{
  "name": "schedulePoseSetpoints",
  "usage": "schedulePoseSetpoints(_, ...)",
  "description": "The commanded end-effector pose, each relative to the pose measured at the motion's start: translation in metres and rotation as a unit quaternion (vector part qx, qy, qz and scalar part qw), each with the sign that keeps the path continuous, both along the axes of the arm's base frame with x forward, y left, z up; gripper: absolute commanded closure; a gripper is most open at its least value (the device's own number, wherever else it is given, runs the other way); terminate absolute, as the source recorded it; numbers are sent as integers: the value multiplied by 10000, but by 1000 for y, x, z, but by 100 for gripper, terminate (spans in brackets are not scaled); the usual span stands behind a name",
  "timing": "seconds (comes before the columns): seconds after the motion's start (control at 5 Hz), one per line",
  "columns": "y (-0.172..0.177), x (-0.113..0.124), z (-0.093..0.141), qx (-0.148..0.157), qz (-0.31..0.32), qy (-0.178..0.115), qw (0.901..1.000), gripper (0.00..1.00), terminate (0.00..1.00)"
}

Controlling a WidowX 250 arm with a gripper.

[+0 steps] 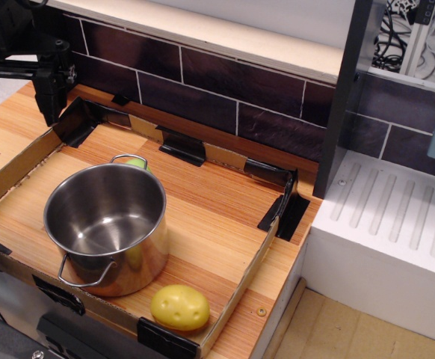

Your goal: Topple metal pot

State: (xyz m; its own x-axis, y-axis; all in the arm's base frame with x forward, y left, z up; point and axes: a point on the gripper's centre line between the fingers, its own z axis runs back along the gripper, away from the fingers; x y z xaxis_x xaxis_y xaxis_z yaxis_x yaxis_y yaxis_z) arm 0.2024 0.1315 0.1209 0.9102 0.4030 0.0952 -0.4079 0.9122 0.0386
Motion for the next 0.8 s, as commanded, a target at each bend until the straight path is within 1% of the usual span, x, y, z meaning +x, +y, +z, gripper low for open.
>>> schedulePoseSetpoints(0.0,-15,-16,-10,104,-201,309,9993,0,0)
schedulePoseSetpoints(0.2,-24,-20,-29,82,-302,435,9986,0,0)
schedulePoseSetpoints(0.4,-33,-20,-40,57,-412,447,9981,0,0)
schedulePoseSetpoints(0.6,-39,-19,-46,189,-592,328,9975,0,0)
